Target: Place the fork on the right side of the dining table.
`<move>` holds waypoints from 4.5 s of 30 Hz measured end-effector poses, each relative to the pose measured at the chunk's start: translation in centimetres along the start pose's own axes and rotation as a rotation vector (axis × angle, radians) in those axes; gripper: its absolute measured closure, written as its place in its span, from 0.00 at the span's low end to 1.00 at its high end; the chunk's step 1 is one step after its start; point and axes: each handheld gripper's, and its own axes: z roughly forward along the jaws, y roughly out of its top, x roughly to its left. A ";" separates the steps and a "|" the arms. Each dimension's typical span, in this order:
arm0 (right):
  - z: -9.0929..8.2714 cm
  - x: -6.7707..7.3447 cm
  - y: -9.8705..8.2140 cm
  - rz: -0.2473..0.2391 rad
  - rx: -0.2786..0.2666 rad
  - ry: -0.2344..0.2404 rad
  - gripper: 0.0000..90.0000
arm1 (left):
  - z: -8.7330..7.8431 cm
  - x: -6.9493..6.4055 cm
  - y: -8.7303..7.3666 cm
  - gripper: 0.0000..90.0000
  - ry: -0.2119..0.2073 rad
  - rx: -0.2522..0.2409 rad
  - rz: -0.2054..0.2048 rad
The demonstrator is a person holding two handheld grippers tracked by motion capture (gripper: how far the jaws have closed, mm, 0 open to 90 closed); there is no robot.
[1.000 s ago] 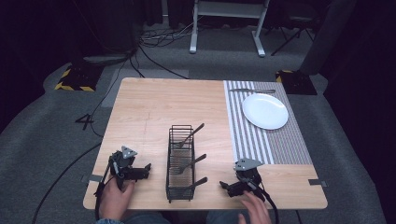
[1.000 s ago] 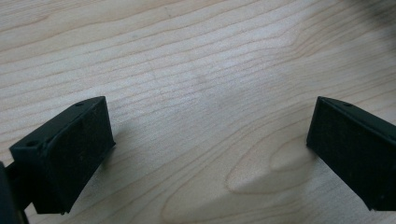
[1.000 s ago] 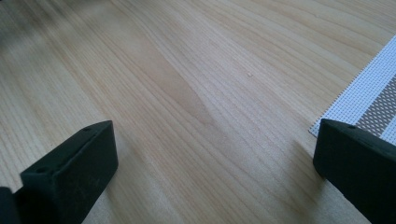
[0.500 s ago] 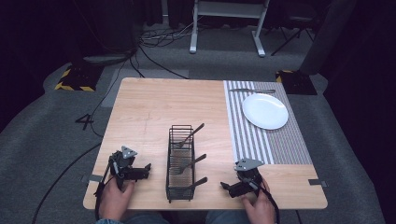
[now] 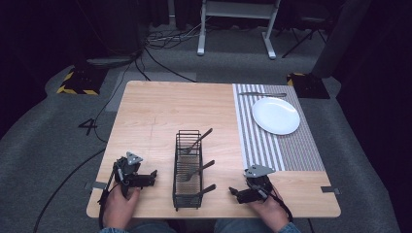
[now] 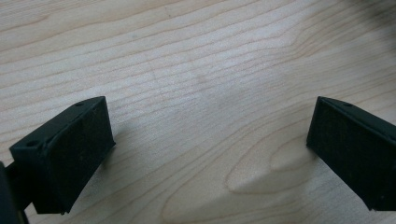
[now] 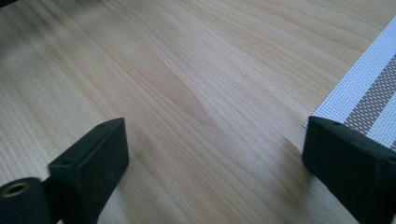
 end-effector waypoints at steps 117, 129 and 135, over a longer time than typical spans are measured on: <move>-17.0 7.5 15.2 -0.146 -0.292 0.368 0.96 | 0.1 0.1 0.1 0.01 -0.004 0.001 0.001; -20.6 5.4 14.7 -0.118 -0.358 0.319 0.96 | 0.1 0.1 0.1 0.01 -0.001 0.000 -0.002; -21.6 4.5 14.4 -0.103 -0.372 0.284 0.96 | 0.1 0.1 0.1 0.01 -0.002 0.000 -0.002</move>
